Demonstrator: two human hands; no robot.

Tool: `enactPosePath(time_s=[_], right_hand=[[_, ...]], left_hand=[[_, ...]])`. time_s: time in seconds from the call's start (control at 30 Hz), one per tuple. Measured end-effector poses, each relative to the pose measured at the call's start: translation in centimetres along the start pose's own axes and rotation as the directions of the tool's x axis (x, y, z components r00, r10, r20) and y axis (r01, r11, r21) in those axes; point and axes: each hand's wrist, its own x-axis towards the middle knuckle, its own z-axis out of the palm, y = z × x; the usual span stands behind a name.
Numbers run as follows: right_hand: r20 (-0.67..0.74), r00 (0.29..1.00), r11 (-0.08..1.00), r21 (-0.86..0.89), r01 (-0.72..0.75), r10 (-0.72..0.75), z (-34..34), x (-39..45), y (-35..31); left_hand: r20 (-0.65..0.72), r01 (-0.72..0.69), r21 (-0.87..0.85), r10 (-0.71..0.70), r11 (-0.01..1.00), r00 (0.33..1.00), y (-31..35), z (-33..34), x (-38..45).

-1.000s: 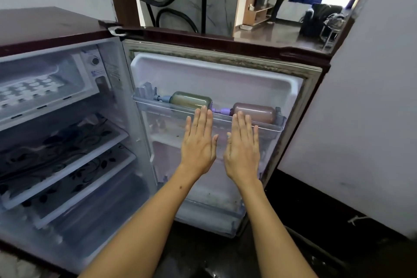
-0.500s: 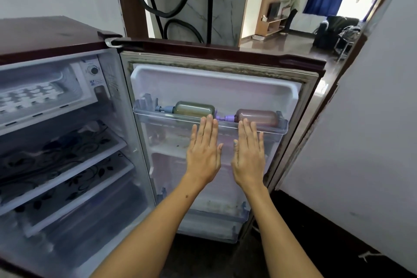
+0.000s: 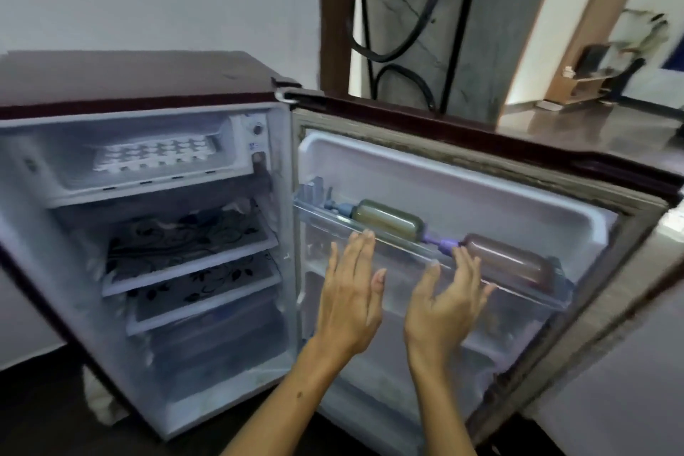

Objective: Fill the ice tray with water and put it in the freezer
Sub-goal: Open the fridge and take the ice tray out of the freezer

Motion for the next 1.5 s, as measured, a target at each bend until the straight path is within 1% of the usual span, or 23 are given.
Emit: enactPosePath(time_s=[0.03, 0.07, 0.13, 0.23, 0.33, 0.37, 0.43, 0.5, 0.57, 0.63, 0.73, 0.87, 0.97, 1.07, 1.2, 1.23, 1.3, 1.37, 1.4, 1.5], right_hand=[[-0.001, 1.0, 0.999, 0.046, 0.006, -0.006, 0.8, -0.5, -1.2], [0.031, 0.999, 0.994, 0.106, 0.017, -0.02, 1.9, -0.7, -2.3], [0.116, 0.991, 0.979, 0.199, 0.043, -0.067, 4.2, -0.9, -4.0], [0.27, 0.953, 0.955, 0.293, 0.054, -0.137, 7.9, -1.6, -6.6], [0.467, 0.862, 0.941, 0.338, 0.028, -0.194, 12.0, -2.6, -9.1], [0.536, 0.82, 0.941, 0.338, 0.01, -0.201, 13.5, -2.9, -9.7], [0.658, 0.728, 0.944, 0.327, -0.043, -0.195, 16.6, -3.4, -10.8], [0.747, 0.646, 0.94, 0.313, -0.134, -0.156, 19.9, -4.0, -11.5], [0.807, 0.581, 0.938, 0.275, -0.212, -0.105, 23.2, -4.4, -12.1], [0.836, 0.546, 0.933, 0.232, -0.275, -0.047, 26.5, -4.5, -12.7], [0.843, 0.537, 0.919, 0.193, -0.344, 0.024, 31.3, -4.3, -13.5], [0.837, 0.542, 0.91, 0.165, -0.381, 0.075, 37.4, -3.6, -14.8], [0.839, 0.539, 0.909, 0.162, -0.385, 0.079, 41.4, -3.2, -15.8], [0.837, 0.541, 0.944, 0.105, -0.314, 0.087, 44.7, -3.1, -16.5], [0.806, 0.587, 0.971, 0.071, -0.227, 0.078, 48.1, -3.0, -17.3], [0.797, 0.598, 0.977, 0.059, -0.207, 0.079, 48.6, -3.1, -17.4], [0.782, 0.617, 0.972, 0.063, -0.225, 0.092, 49.3, -3.4, -17.6], [0.772, 0.631, 0.96, 0.11, -0.258, 0.081, 49.8, -3.6, -17.6], [0.778, 0.623, 0.954, 0.118, -0.276, 0.084, 50.2, -3.5, -17.5], [0.829, 0.537, 0.947, 0.03, -0.321, 0.155, 51.1, -2.9, -17.4]], left_hand=[[-0.026, 0.083, -0.05, -0.084, 0.995, 0.996, -0.7, -0.9, 0.0], [-0.064, 0.174, -0.071, -0.178, 0.982, 0.982, -1.8, -1.9, -0.2], [-0.129, 0.331, -0.127, -0.347, 0.935, 0.929, -4.2, -4.2, 0.0], [-0.21, 0.497, -0.215, -0.537, 0.841, 0.817, -7.4, -7.3, 0.7], [-0.27, 0.623, -0.295, -0.688, 0.725, 0.673, -11.1, -10.5, 1.3], [-0.289, 0.645, -0.319, -0.72, 0.694, 0.631, -12.4, -11.6, 1.6], [-0.325, 0.672, -0.344, -0.755, 0.656, 0.57, -14.8, -13.3, 2.1], [-0.337, 0.679, -0.377, -0.776, 0.63, 0.533, -17.1, -14.8, 2.7], [-0.342, 0.683, -0.414, -0.798, 0.601, 0.495, -19.5, -16.2, 3.2], [-0.35, 0.681, -0.449, -0.815, 0.578, 0.461, -22.1, -17.3, 3.9], [-0.362, 0.687, -0.474, -0.833, 0.551, 0.418, -25.8, -18.8, 5.4], [-0.362, 0.697, -0.475, -0.841, 0.537, 0.401, -30.7, -20.5, 8.1], [-0.352, 0.704, -0.459, -0.839, 0.541, 0.415, -34.3, -21.3, 10.1], [-0.312, 0.717, -0.441, -0.841, 0.54, 0.442, -37.5, -22.0, 11.9], [-0.31, 0.758, -0.342, -0.828, 0.556, 0.468, -40.7, -22.8, 13.6], [-0.311, 0.762, -0.309, -0.818, 0.569, 0.484, -41.3, -22.8, 13.9], [-0.294, 0.768, -0.288, -0.816, 0.572, 0.498, -42.5, -23.0, 14.3], [-0.246, 0.781, -0.319, -0.842, 0.537, 0.479, -43.1, -23.2, 14.6], [-0.231, 0.78, -0.344, -0.852, 0.522, 0.469, -43.3, -23.3, 14.7], [-0.265, 0.776, -0.381, -0.863, 0.503, 0.429, -43.8, -23.4, 15.2]])
